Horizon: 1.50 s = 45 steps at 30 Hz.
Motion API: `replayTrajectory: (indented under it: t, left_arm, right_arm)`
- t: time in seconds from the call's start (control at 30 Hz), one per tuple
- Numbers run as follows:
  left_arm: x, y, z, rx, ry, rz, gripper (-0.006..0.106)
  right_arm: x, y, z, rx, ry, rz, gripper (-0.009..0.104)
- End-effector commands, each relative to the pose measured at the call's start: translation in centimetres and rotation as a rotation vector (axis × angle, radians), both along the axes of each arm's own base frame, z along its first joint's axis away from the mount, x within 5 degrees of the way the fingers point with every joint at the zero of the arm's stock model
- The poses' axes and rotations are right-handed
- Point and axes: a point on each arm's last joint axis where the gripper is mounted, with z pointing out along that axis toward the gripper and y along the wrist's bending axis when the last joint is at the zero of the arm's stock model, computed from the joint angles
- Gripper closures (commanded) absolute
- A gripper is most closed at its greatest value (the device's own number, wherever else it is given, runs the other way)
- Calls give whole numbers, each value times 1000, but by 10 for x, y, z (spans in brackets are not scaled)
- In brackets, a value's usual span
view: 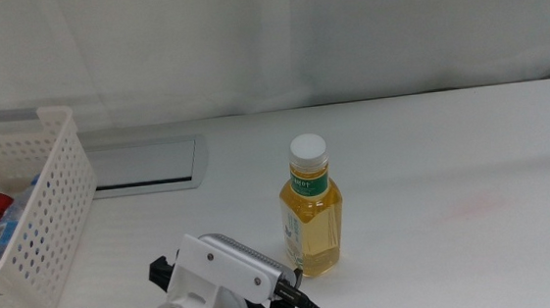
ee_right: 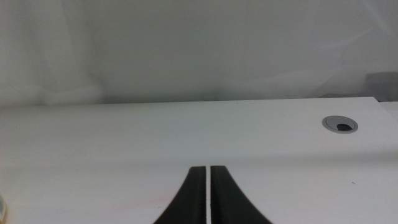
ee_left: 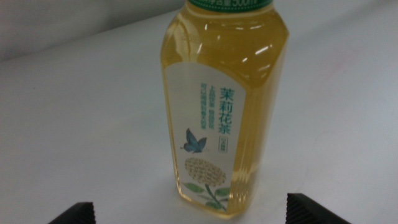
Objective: Use arms to grab the bottles and put them into the dustbin to the left of the table.
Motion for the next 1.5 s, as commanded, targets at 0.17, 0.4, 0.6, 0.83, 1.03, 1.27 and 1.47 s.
replayTrajectory:
  t: [0.17,0.4,0.6,0.83,1.03,1.27,1.47]
  left_arm:
    - [11,-15,-11,-100,-46,-32,21]
    - [42,-19,-16,-127,-37,40,21]
    - [62,-21,-23,-99,-38,-45,21]
    - [81,-32,-26,-107,-56,-64,21]
    - [94,-45,-26,-106,-59,-83,21]
    - [102,-55,-27,-115,-44,-116,21]
    - [103,-56,-31,-119,-7,-102,69]
  right_arm:
    - [0,0,-1,-10,-8,1,98]
    - [0,0,0,-7,-11,4,98]
    - [0,0,0,-2,-12,4,98]
    - [0,1,0,0,-18,11,98]
    - [0,2,1,20,-19,15,98]
    - [0,2,1,20,-19,15,98]
    - [0,2,1,46,-14,15,98]
